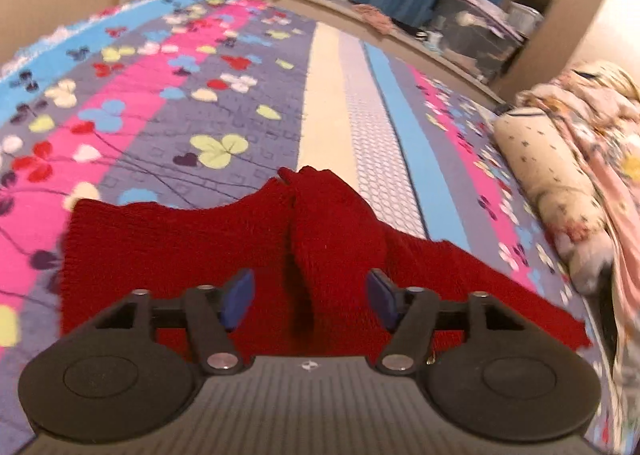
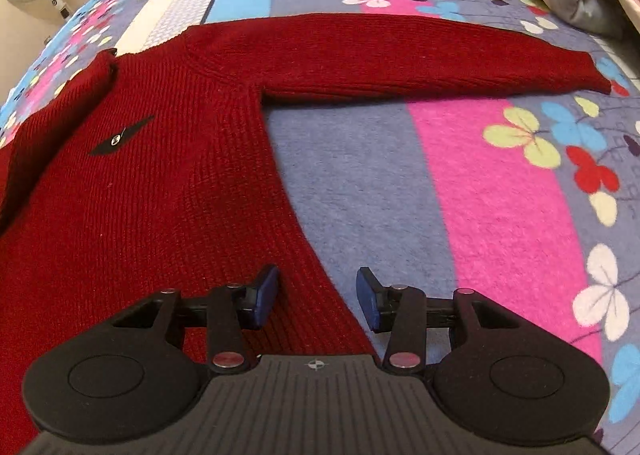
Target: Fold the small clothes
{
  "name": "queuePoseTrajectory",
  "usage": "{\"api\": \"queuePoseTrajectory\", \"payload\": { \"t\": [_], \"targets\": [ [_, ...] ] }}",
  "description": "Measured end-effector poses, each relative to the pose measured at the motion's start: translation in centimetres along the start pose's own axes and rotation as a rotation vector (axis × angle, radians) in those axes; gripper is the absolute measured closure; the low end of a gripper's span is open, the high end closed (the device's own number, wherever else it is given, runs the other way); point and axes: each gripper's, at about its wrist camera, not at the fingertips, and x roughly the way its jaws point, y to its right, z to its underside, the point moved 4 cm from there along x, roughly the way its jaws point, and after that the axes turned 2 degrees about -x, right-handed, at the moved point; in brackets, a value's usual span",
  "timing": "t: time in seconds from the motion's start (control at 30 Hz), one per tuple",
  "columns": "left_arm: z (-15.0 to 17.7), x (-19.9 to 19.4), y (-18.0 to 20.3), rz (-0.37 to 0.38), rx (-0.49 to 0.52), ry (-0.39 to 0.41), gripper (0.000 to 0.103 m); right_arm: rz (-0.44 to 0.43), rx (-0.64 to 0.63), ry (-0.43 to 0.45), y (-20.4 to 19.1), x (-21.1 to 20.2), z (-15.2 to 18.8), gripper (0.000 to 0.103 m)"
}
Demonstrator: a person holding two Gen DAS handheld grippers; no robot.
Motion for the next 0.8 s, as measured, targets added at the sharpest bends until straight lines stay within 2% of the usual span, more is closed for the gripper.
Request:
{"api": "queuePoseTrajectory", "payload": {
  "t": [0.07,0.13,0.17,0.2,0.23,0.3,0.33,0.4,0.47,0.5,0.53,0.57,0.6,0.63,0.67,0.73,0.8],
  "targets": [
    [-0.1,2.9,-0.3,0.004,-0.072,-0.055,0.034,-0.005,0.002,-0.002,0.3,0.3,-0.1,0.057],
    [-0.1,5.0,-0.7,0.026,-0.130,-0.088,0.043,-0.005,0.000,-0.002,0.4,0.6,-0.2,0.057],
    [-0.1,5.7,-0.7,0.058,-0.134,-0.107,0.074,-0.005,-0.002,-0.001,0.4,1.0,-0.3,0.057],
    [-0.3,6.1,-0.8,0.090,-0.126,-0.128,0.091,-0.004,-0.003,-0.001,0.4,1.2,-0.4,0.057],
    [-0.7,5.8,-0.9,0.109,-0.109,-0.126,0.091,-0.004,-0.004,0.000,0.4,1.3,-0.5,0.057],
    [-2.0,3.2,-2.1,0.126,-0.071,-0.050,0.092,-0.002,-0.005,0.002,0.5,1.3,-0.5,0.057],
    [-2.9,1.2,-3.3,0.128,-0.066,0.009,0.092,-0.001,-0.007,0.002,0.5,1.3,-0.5,0.057],
    [-3.9,-4.4,-7.1,0.086,-0.079,0.155,0.092,-0.001,-0.009,0.003,0.4,1.2,-0.4,0.057],
    [-3.9,-11.0,-12.5,-0.017,-0.095,0.311,0.091,0.002,-0.018,0.005,0.4,1.2,-0.4,0.057],
    [-3.4,-14.1,-15.0,-0.100,-0.087,0.377,0.090,0.003,-0.021,0.006,0.4,1.1,-0.4,0.057],
    [-2.3,-17.7,-18.3,-0.224,-0.091,0.448,0.089,0.003,-0.021,0.007,0.4,1.0,-0.4,0.057],
    [-1.2,-20.3,-21.1,-0.313,-0.128,0.479,0.087,0.002,-0.019,0.009,0.4,1.0,-0.4,0.057],
    [0.5,-22.9,-24.4,-0.394,-0.216,0.484,0.083,0.001,-0.016,0.011,0.4,0.9,-0.4,0.057],
    [2.0,-24.4,-26.7,-0.419,-0.296,0.457,0.082,0.000,-0.014,0.013,0.4,0.8,-0.3,0.056],
    [3.9,-25.8,-28.9,-0.407,-0.375,0.410,0.082,-0.001,-0.010,0.016,0.4,0.8,-0.3,0.056],
    [7.1,-28.4,-30.1,-0.387,-0.399,0.413,0.081,-0.004,-0.004,0.024,0.6,0.5,0.0,0.054],
    [10.0,-30.2,-29.1,-0.375,-0.384,0.401,0.070,-0.007,-0.001,0.032,0.9,0.0,0.6,0.054]
  ]
}}
